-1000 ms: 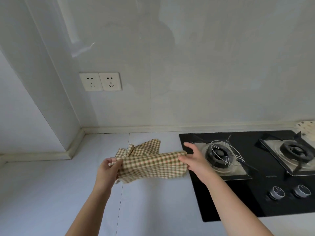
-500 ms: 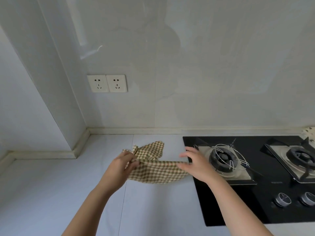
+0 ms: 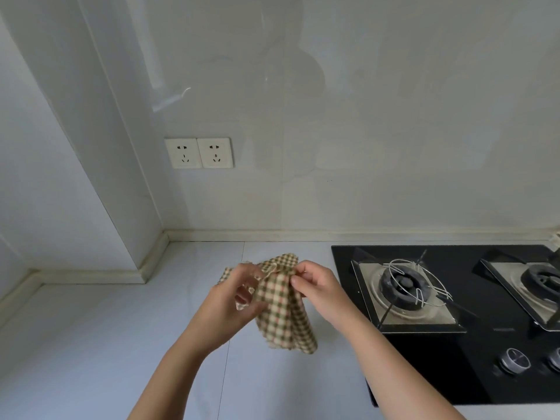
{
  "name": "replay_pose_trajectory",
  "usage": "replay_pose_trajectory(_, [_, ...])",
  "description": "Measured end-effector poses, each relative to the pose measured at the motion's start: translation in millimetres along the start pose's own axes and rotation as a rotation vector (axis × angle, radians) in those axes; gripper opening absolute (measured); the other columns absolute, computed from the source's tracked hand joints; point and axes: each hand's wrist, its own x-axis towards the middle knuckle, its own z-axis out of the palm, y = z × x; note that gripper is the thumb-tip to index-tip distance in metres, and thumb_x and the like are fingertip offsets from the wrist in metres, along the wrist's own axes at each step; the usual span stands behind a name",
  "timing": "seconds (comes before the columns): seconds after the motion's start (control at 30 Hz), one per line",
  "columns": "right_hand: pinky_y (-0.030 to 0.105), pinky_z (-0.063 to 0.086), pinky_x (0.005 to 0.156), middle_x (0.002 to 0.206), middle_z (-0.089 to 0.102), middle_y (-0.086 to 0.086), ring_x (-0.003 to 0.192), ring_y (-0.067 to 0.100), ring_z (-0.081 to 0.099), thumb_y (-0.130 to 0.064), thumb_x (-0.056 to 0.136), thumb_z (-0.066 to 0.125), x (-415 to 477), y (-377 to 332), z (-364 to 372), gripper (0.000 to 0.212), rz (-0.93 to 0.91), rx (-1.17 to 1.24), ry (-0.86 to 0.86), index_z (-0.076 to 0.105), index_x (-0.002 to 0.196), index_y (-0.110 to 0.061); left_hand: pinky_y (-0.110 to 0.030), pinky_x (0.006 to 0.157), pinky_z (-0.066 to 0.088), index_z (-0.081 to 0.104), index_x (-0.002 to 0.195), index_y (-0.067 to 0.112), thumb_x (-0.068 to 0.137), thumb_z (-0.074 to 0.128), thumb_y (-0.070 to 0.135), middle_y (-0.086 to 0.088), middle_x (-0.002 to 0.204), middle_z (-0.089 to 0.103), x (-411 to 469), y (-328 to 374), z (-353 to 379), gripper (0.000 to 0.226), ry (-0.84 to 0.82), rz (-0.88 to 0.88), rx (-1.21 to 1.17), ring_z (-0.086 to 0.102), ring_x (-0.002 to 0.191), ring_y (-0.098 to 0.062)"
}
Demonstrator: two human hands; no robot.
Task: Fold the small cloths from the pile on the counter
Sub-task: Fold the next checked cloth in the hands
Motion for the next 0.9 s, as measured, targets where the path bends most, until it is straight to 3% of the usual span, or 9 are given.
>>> replay_pose_trajectory(0.2, [0.024,0.05,0.07,0.074,0.068,-0.004,0.073,0.008,0.063,-0.006,0.096,0.053,-1,-14,-6,0.013,0.005,0.125,0.065,0.064,0.09,-0.009,-0.029,0.077,0.052,0.055,0.091,0.036,0.079,0.076,0.018,0.013,0.085,0.064,1,10,8,0.031,0.018,-0.018,-0.037,0.064,0.081,-0.013])
replay_pose_trajectory(0.3, [0.025,0.049,0.067,0.071,0.066,-0.004,0.069,0.007,0.061,-0.005,0.096,0.052,-3,-17,-7,0.013,-0.007,0.168,0.132,0.063,0.089,-0.005,-0.027,0.079,0.052,0.06,0.093,0.032,0.078,0.079,0.016,0.015,0.088,0.064,3,16,13,0.029,0.014,-0.028,-0.073,0.063,0.082,-0.013])
replay_pose_trajectory(0.47, [0.026,0.046,0.065,0.067,0.06,-0.003,0.067,0.01,0.055,-0.002,0.093,0.051,-7,-18,-14,0.013,-0.002,0.131,0.192,0.062,0.086,-0.004,-0.02,0.075,0.049,0.068,0.08,0.027,0.081,0.073,0.007,0.015,0.081,0.067,8,18,15,0.021,0.11,0.003,-0.046,0.064,0.079,-0.012])
replay_pose_trajectory(0.57, [0.027,0.041,0.068,0.065,0.059,-0.005,0.066,0.009,0.052,-0.003,0.089,0.052,-11,-11,-23,0.016,0.062,-0.004,0.135,0.062,0.081,-0.012,-0.012,0.071,0.047,0.067,0.078,0.024,0.082,0.072,0.004,0.017,0.083,0.067,11,18,9,0.02,0.225,0.0,0.02,0.063,0.079,-0.009])
replay_pose_trajectory(0.67, [0.032,0.043,0.075,0.076,0.066,0.002,0.072,0.013,0.057,-0.005,0.087,0.051,-14,-7,-26,0.015,0.07,-0.126,0.045,0.061,0.09,-0.016,-0.011,0.07,0.046,0.066,0.079,0.025,0.082,0.073,0.007,0.018,0.085,0.066,14,18,4,0.02,0.214,0.056,0.1,0.063,0.079,-0.007])
replay_pose_trajectory(0.77, [0.023,0.047,0.076,0.085,0.069,-0.007,0.076,0.011,0.061,-0.001,0.089,0.057,-16,-10,-22,0.033,-0.07,-0.102,0.022,0.055,0.105,-0.03,-0.013,0.067,0.045,0.063,0.076,0.027,0.08,0.075,0.01,0.015,0.082,0.065,18,19,0,0.022,0.176,0.134,0.158,0.061,0.076,-0.009])
replay_pose_trajectory(0.9, [0.024,0.051,0.085,0.097,0.067,-0.016,0.09,0.007,0.064,-0.007,0.09,0.063,-13,-13,-20,0.041,-0.251,-0.334,-0.024,0.059,0.1,-0.047,-0.02,0.063,0.047,0.065,0.077,0.023,0.078,0.078,0.018,0.015,0.074,0.063,24,21,-5,0.014,0.137,0.225,0.227,0.06,0.069,-0.008])
